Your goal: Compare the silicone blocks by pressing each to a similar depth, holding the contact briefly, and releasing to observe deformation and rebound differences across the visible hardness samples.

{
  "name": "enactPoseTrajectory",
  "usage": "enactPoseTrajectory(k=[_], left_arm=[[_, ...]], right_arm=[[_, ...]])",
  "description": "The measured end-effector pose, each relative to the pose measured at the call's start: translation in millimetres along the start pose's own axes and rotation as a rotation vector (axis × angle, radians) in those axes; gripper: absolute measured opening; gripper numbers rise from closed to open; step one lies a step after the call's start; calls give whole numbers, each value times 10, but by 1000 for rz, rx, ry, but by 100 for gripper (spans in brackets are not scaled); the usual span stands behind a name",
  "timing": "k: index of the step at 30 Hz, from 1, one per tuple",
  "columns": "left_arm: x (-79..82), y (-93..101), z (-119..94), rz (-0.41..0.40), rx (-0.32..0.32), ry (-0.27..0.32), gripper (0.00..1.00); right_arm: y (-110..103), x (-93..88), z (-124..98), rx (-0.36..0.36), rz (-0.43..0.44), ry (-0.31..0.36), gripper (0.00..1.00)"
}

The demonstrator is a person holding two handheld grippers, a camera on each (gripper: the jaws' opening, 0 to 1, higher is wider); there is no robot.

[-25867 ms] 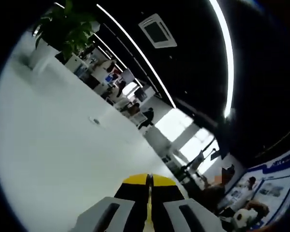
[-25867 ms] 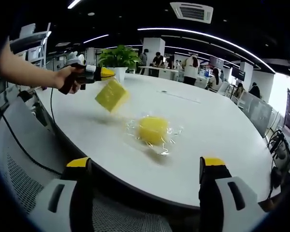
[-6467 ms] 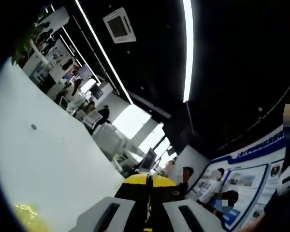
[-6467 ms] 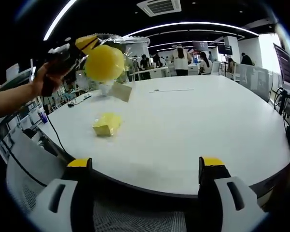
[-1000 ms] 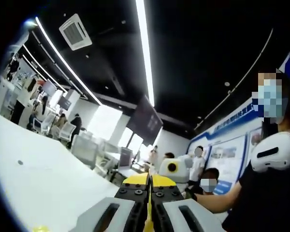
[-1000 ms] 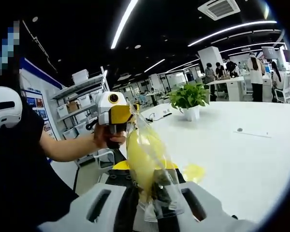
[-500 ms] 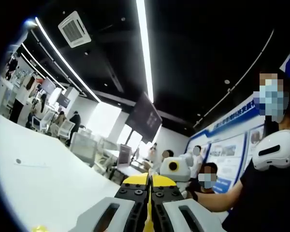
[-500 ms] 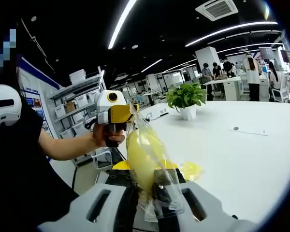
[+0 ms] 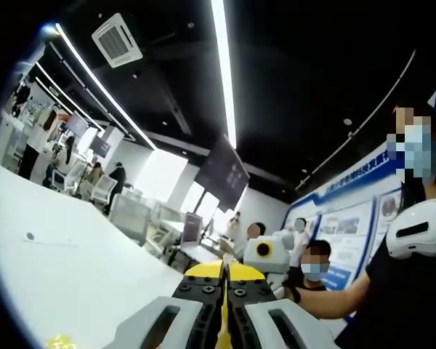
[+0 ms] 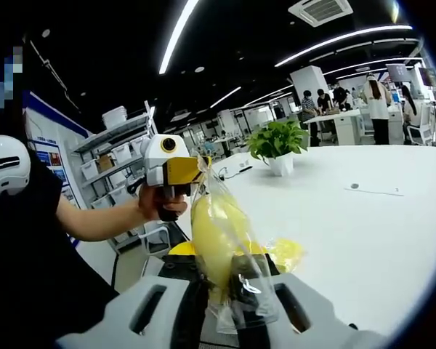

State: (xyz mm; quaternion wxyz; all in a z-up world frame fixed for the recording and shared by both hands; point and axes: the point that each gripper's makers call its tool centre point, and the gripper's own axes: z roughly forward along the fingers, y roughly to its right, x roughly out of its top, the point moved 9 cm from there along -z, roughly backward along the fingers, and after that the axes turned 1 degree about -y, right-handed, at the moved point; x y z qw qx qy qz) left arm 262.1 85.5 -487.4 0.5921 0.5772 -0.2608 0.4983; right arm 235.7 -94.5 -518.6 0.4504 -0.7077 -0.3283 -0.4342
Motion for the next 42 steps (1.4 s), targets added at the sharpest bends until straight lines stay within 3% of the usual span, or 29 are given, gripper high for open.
enactPoseTrajectory(k=[11, 14, 17, 29, 37, 42], left_arm=[[-48, -41, 125, -55, 11, 26, 0], [-37, -40, 153, -69, 3, 37, 0], [-46, -52, 185, -91, 0, 44, 0], [-78, -99, 225, -133, -7, 51, 0], [-92, -114, 222, -137, -16, 42, 0], [-78, -170, 166, -155, -6, 70, 0]], right_arm=[[90, -79, -50, -4, 15, 81, 8], [111, -70, -49, -26, -70, 137, 10], [117, -89, -66, -5, -11, 133, 11], [190, -157, -68, -32, -61, 186, 17], [280, -221, -76, -55, -51, 206, 24], [354, -332, -112, -97, -35, 204, 29]])
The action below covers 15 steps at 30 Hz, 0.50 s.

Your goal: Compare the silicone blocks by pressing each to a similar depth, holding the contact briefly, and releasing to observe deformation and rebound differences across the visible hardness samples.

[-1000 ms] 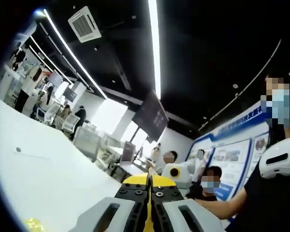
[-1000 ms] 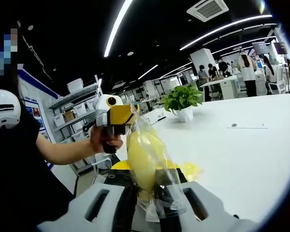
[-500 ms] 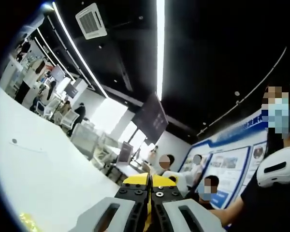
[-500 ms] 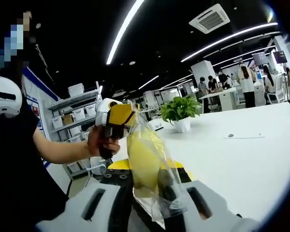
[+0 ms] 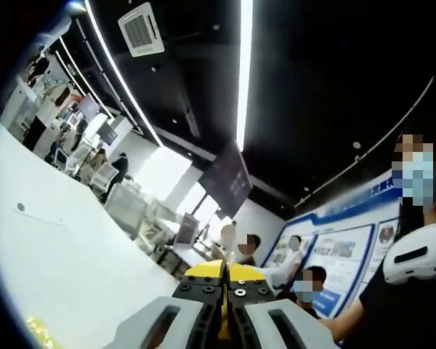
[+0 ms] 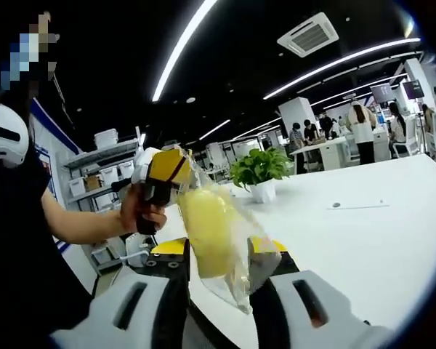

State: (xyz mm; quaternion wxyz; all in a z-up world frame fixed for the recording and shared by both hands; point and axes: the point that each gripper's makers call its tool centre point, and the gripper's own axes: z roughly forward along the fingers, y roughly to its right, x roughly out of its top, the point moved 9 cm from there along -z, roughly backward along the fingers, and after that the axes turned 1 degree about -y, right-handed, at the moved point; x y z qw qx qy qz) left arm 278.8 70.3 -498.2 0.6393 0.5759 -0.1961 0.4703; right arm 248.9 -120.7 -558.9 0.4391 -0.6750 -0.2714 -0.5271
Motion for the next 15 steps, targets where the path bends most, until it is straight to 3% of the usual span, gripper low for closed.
enactPoseTrajectory(k=[11, 15], left_arm=[[-46, -88, -77, -41, 31, 29, 0], [-45, -106, -95, -49, 44, 43, 0]], right_arm=[[99, -212, -154, -133, -38, -18, 45], [155, -280, -240, -221, -39, 0, 59]])
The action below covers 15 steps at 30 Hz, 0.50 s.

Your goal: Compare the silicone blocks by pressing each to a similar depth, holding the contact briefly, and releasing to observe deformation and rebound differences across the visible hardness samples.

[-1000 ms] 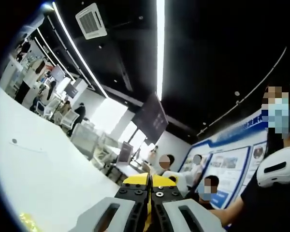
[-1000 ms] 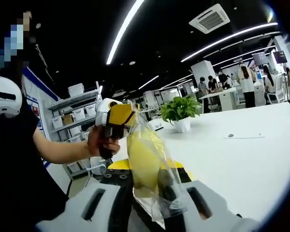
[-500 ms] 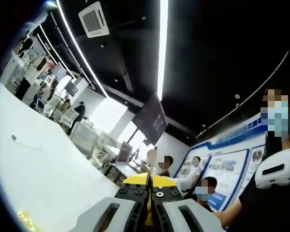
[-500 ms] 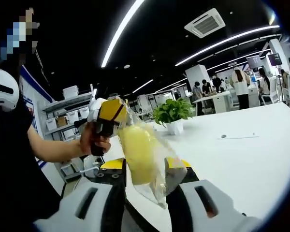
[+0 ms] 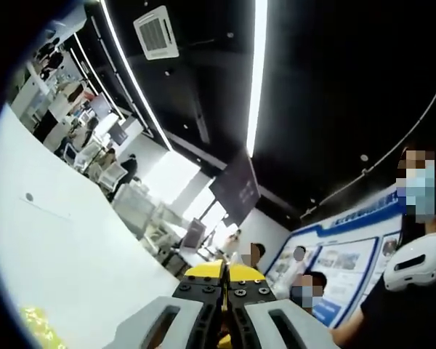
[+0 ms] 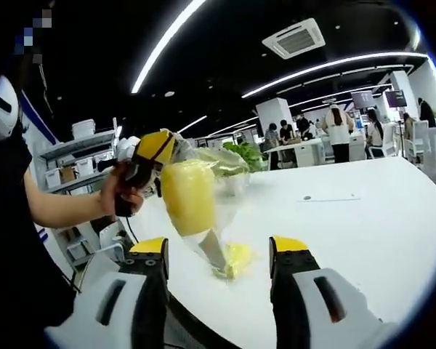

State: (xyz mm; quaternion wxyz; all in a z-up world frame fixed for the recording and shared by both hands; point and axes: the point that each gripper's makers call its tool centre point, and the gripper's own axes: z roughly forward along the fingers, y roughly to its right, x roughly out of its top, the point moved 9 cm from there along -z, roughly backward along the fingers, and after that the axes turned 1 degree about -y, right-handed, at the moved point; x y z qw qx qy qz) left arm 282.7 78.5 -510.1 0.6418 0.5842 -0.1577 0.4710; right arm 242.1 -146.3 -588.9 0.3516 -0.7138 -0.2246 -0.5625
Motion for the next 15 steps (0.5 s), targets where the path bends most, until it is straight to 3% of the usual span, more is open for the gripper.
enactPoseTrajectory(k=[5, 10, 15], left_arm=[[-17, -83, -16, 0, 41, 24, 0], [-138, -265, -25, -81, 97, 62, 0], [-228, -468, -40, -177, 110, 121, 0]], right_arm=[[42, -80, -109, -80, -3, 26, 72], [51, -205, -174, -210, -111, -21, 83], [22, -344, -189, -259, -123, -30, 86]])
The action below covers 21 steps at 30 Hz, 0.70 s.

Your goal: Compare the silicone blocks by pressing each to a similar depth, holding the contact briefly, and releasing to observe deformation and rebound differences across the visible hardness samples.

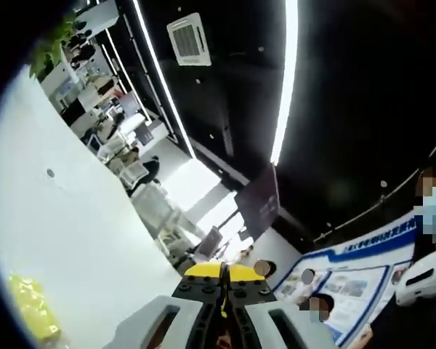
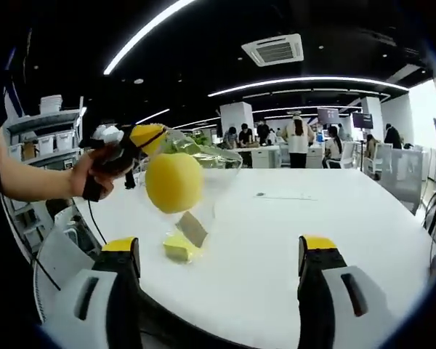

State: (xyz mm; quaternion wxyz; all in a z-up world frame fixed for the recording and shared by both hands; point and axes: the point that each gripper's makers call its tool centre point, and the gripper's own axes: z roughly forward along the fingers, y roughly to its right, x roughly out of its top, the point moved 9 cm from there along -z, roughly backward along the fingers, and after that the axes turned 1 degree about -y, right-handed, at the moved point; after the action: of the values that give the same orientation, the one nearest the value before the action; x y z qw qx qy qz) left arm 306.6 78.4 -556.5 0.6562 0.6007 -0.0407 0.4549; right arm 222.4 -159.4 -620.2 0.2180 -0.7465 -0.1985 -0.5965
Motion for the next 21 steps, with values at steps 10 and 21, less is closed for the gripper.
enactPoseTrajectory(k=[10, 21], left_arm=[[-314, -344, 168, -85, 84, -11, 0], [-786, -920, 446, -292, 252, 49, 0]], right_arm=[[7, -176, -28, -28, 60, -21, 87], [-55, -315, -64, -35, 81, -49, 88]])
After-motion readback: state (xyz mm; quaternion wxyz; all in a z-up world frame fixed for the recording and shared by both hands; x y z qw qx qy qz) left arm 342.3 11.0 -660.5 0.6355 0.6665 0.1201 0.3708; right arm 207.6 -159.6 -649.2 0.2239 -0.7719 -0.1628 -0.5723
